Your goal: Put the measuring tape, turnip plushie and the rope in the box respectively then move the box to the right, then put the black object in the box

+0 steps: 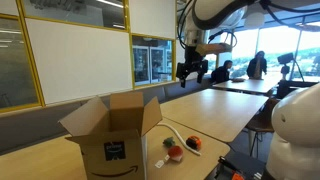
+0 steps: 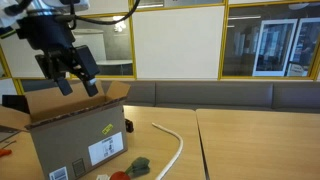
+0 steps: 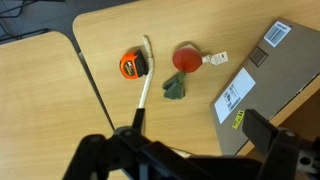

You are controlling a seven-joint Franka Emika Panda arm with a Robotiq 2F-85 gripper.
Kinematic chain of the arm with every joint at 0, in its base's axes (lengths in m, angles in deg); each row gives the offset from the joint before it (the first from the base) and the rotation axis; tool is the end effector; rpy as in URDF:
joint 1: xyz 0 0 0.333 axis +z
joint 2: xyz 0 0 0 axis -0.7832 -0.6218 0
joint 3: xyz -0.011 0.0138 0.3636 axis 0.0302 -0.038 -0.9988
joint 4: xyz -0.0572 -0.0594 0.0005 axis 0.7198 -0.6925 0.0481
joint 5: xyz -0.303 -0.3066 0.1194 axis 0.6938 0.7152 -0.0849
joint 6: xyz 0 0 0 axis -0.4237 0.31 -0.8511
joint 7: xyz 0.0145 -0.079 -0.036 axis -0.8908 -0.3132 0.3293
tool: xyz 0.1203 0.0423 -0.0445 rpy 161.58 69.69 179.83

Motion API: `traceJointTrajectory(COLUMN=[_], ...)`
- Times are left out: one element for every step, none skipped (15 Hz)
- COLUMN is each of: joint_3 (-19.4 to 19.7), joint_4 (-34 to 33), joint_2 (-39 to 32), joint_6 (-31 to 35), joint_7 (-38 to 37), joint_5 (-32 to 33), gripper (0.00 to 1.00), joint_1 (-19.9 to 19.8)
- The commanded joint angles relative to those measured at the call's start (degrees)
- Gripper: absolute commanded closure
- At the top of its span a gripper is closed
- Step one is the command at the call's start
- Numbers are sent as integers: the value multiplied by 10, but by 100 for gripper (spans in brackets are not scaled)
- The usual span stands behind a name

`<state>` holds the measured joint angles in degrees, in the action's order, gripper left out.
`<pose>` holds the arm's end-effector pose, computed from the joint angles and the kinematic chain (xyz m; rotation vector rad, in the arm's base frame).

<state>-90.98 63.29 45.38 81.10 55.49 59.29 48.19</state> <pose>0.3415 0.0294 0.5173 2.9720 -0.3027 0.2890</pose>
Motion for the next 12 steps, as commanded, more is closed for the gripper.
traceJointTrajectory(joint_3=[3,3,3,3,3,3,3,3,3,3,3,3], joint_4=[-5,-9,-11,-12,-12,-12,-12,-12,-12,-12,-12,-9], joint_2=[0,0,0,1,1,0,1,1,1,1,1,0], joint_6=[-2,-2,-2,-2,-2,-2,-2,-2,-2,-2,1,4], joint_7=[-2,-2,-2,-2,-2,-2,-2,-2,-2,-2,-4,-2], joint_5=[3,3,3,3,3,3,3,3,3,3,3,5], gripper=[0,0,0,0,0,0,0,0,0,0,0,0], joint_1=[4,4,4,4,4,4,4,4,4,4,3,3])
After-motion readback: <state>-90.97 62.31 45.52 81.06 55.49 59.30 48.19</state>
